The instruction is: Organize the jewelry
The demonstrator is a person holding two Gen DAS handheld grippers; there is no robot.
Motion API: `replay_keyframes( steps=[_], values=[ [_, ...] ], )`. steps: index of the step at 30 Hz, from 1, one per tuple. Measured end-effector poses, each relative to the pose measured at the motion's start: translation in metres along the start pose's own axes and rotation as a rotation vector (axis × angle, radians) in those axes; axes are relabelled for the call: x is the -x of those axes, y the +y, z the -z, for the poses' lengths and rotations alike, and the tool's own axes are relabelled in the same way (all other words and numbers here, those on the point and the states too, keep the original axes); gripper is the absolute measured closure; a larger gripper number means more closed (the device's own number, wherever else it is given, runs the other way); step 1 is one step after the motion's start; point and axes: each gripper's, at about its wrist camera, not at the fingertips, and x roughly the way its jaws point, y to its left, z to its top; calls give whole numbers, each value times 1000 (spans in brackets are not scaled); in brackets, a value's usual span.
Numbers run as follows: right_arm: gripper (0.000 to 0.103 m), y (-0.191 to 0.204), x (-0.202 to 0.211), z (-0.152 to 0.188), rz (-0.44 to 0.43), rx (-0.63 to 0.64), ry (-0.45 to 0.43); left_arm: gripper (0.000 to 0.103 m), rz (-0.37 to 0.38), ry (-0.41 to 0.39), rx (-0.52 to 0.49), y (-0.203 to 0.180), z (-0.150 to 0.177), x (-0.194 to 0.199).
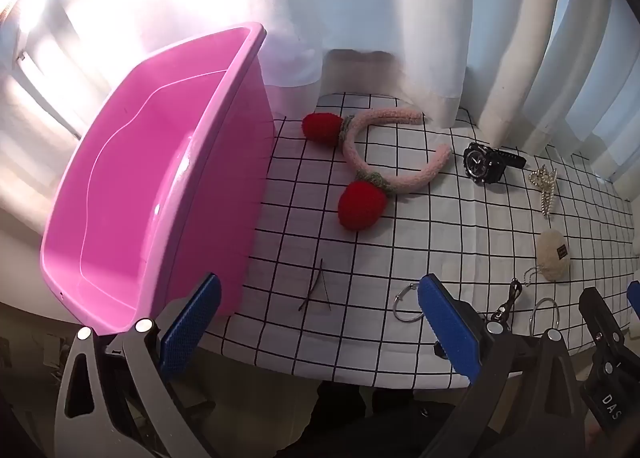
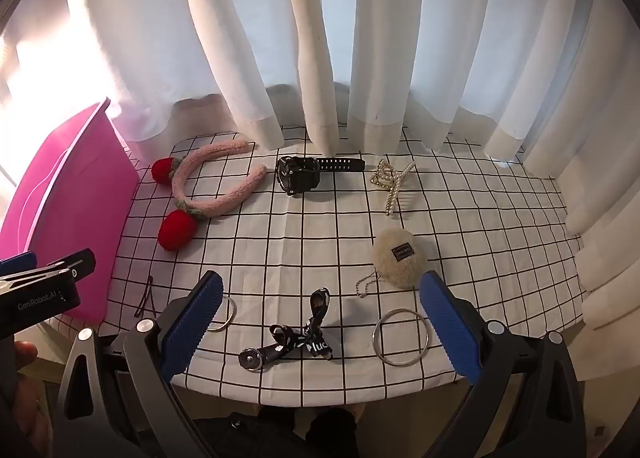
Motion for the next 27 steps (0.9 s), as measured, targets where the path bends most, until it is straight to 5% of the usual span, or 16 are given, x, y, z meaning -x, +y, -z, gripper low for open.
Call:
replay_keyframes(
  steps=[27],
  values=[
    [9,2,7,-1,1,1,-12,6,-3,-16,9,5,-2,5]
  ],
)
